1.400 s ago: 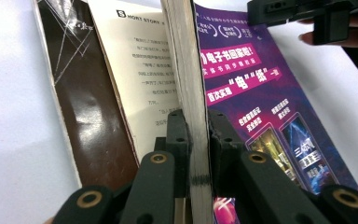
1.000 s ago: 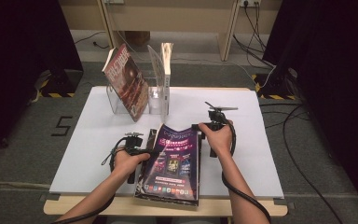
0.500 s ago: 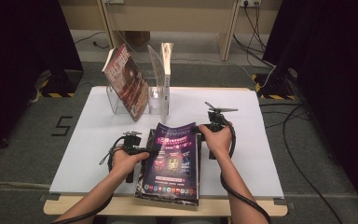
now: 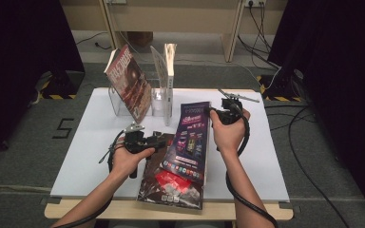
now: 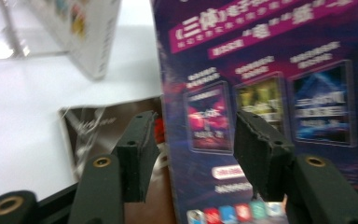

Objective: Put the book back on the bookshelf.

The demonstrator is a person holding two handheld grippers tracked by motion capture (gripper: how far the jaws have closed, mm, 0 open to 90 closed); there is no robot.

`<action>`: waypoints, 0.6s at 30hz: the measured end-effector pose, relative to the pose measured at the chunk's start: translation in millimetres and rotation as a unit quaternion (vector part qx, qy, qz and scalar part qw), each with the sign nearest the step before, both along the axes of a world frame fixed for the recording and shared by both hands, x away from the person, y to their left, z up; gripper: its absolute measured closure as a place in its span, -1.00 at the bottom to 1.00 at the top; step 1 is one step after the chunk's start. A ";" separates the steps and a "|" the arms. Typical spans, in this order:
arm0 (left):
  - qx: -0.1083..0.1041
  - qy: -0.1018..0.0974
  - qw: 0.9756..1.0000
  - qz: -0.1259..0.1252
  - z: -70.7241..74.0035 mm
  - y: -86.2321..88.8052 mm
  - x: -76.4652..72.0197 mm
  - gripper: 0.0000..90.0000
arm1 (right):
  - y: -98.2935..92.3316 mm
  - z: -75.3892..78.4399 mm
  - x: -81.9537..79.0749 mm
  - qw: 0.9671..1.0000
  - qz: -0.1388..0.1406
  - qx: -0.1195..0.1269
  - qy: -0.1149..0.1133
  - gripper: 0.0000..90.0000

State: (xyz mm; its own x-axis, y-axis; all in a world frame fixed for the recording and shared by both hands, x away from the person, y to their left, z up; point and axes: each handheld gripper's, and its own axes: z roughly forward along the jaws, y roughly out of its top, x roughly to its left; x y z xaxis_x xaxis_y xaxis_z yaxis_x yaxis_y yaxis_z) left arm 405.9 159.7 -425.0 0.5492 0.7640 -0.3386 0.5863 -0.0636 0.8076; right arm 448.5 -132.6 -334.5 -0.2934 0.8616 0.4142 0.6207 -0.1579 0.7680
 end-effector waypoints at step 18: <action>0.009 -0.007 1.000 -0.001 5.2 -2.5 -3.0 -0.04 | 11.6 25.7 -8.0 0.997 -0.029 -0.015 -0.071 0.85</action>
